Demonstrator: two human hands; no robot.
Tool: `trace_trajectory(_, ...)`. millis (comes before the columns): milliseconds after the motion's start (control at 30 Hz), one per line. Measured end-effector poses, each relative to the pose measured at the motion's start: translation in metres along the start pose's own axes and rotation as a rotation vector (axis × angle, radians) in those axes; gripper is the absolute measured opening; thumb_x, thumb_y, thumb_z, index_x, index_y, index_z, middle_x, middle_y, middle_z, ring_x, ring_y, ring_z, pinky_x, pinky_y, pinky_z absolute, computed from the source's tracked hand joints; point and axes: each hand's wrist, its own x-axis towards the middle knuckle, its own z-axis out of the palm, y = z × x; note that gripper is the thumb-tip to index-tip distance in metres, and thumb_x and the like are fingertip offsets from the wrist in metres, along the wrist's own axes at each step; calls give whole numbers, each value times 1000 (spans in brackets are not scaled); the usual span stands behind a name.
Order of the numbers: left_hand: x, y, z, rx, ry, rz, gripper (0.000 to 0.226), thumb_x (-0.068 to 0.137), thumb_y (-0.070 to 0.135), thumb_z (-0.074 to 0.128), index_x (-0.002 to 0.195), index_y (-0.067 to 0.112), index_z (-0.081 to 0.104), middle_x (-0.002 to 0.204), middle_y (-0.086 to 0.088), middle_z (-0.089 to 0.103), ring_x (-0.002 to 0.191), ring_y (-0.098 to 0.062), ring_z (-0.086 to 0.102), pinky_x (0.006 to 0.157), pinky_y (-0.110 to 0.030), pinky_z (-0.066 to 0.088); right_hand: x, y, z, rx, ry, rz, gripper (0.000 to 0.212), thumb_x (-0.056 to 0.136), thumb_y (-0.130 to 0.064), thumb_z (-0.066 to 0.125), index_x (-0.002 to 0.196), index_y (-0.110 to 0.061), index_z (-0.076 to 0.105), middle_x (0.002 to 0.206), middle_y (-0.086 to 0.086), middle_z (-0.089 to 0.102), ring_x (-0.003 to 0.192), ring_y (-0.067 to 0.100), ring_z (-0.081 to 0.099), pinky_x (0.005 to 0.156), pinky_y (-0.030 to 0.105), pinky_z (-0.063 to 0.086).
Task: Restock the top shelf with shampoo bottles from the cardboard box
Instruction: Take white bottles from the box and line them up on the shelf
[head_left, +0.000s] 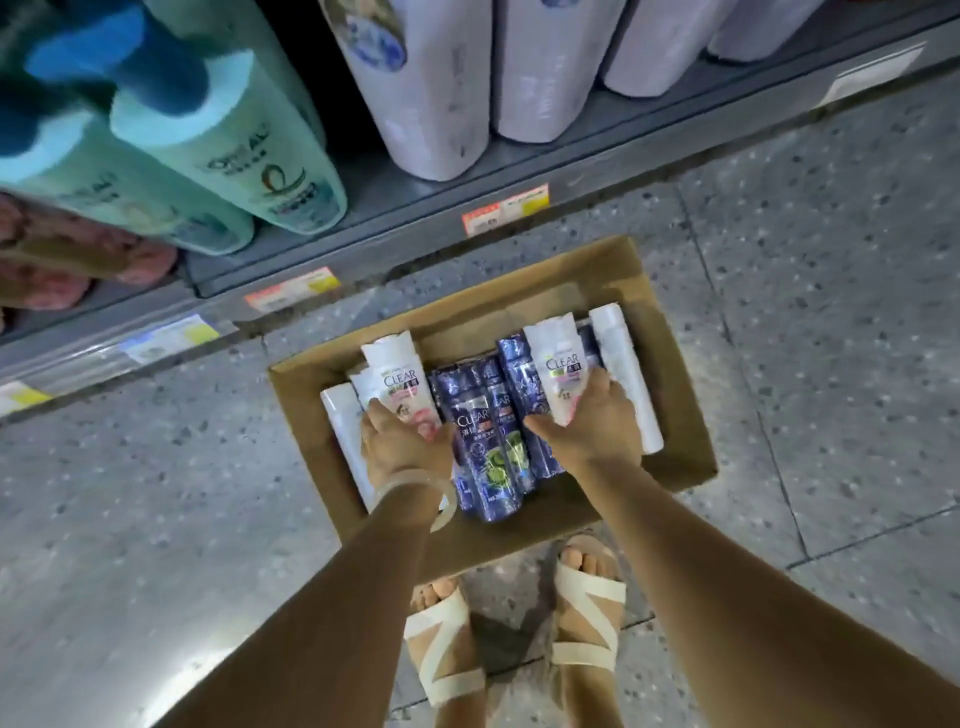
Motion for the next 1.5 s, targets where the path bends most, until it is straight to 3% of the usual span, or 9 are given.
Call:
trace_trajectory(233, 20, -8, 27, -132, 43, -125, 91, 75, 32, 71, 143, 4, 17, 146, -17, 31, 136, -32, 28, 114, -42, 23, 24, 10, 33, -16, 102, 31, 98, 68, -43, 77, 142, -12, 21, 138, 17, 37, 127, 35, 36, 107, 47, 35)
trace_trajectory(367, 20, -17, 32, -128, 92, -112, 66, 74, 23, 68, 128, 5, 35, 132, -16, 43, 125, -31, 38, 110, -40, 29, 31, 17, 38, 5, 131, 18, 80, 72, -32, 75, 134, -11, 29, 136, 14, 36, 126, 31, 35, 102, 43, 37)
trace_trajectory(567, 30, -12, 27, -28, 6, -193, 66, 65, 34, 74, 116, 7, 44, 117, -14, 52, 111, -31, 52, 97, -41, 46, 40, 18, 32, 63, 57, 19, 65, 70, -26, 77, 120, -9, 38, 127, 12, 43, 108, 22, 43, 89, 34, 41)
trace_trajectory(667, 16, -12, 17, -243, -19, -237, 55, 66, 24, 73, 114, 11, 49, 113, -11, 52, 100, -28, 57, 84, -31, 48, 30, 12, 20, 164, 9, 10, 58, 70, -18, 75, 115, -10, 39, 119, 9, 45, 92, 15, 42, 75, 29, 41)
trace_trajectory(767, -24, -3, -5, -500, -38, -177, 52, 72, 12, 73, 114, 13, 42, 103, -4, 57, 87, -23, 56, 73, -28, 45, 1, 3, -3, 308, 17, -61, 60, 70, -15, 75, 115, -13, 37, 108, 3, 53, 97, 21, 55, 80, 32, 48)
trace_trajectory(967, -118, 53, -86, -690, 10, 28, 45, 70, 0, 69, 106, 14, 46, 89, -3, 60, 76, -23, 58, 62, -25, 46, -83, -34, -87, 543, 59, -209, 59, 64, -10, 78, 111, -16, 42, 99, -2, 61, 92, 20, 62, 82, 37, 54)
trace_trajectory(1067, -169, 86, -139, -755, 14, 128, 43, 68, -3, 70, 99, 16, 47, 83, -1, 61, 80, -26, 62, 70, -35, 53, -133, -52, -154, 622, 125, -253, 53, 67, -10, 78, 105, -21, 42, 91, -5, 60, 86, 17, 61, 74, 28, 52)
trace_trajectory(1233, -271, 151, -250, -870, 33, 386, 44, 71, -7, 68, 91, 24, 45, 83, 2, 56, 72, -13, 55, 58, -17, 42, -236, -91, -290, 797, 244, -379, 54, 72, 0, 73, 114, -8, 41, 82, -9, 51, 74, 11, 55, 63, 18, 45)
trace_trajectory(1500, -454, 218, -414, -938, 98, 727, 48, 67, 0, 72, 101, 19, 45, 87, 2, 62, 76, -19, 59, 67, -23, 47, -411, -117, -466, 876, 440, -660, 50, 70, -1, 74, 106, -14, 41, 87, -2, 58, 71, 1, 55, 52, 5, 41)
